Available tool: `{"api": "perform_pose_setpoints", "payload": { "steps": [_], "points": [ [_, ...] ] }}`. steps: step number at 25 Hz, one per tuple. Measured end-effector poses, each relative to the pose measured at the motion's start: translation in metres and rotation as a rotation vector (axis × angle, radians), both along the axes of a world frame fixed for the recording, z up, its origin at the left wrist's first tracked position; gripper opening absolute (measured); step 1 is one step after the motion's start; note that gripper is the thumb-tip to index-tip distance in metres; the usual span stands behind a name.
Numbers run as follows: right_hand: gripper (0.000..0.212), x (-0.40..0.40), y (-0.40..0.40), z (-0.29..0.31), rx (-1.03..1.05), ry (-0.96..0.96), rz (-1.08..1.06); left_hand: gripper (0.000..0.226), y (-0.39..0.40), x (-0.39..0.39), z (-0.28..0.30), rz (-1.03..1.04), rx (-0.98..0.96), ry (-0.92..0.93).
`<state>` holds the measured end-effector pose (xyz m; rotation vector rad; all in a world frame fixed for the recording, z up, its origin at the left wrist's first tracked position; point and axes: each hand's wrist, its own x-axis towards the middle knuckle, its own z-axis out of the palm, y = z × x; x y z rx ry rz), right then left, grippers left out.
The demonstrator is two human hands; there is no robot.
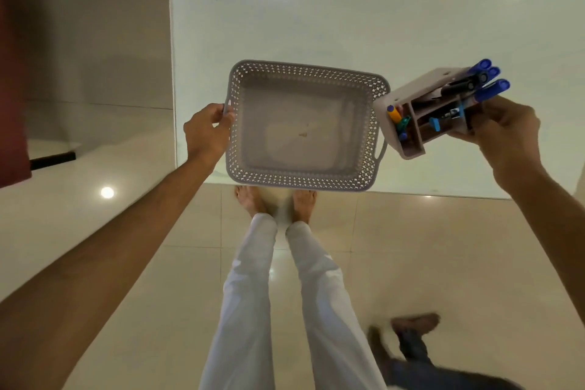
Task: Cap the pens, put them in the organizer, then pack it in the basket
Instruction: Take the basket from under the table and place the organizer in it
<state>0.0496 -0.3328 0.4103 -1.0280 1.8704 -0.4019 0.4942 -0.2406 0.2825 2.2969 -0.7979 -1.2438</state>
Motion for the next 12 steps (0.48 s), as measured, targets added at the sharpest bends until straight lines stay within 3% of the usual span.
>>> {"api": "perform_pose_setpoints", "payload": {
  "steps": [5,8,10,12],
  "points": [
    [0.010,0.088,-0.020,-0.031,-0.003,-0.035,0.276,0.029,-0.001,0.001,0.007,0.153,0.065,0.212],
    [0.029,0.148,-0.016,-0.064,0.023,0.046,0.550,0.029,-0.004,0.003,0.007,0.194,0.089,0.254],
    [0.019,0.186,-0.006,-0.084,0.066,0.053,0.666,0.029,-0.005,0.007,0.007,0.205,0.110,0.280],
    [0.023,0.217,0.006,-0.100,0.080,0.059,0.728,0.030,-0.004,0.009,0.005,0.198,0.130,0.292]
  ]
}}
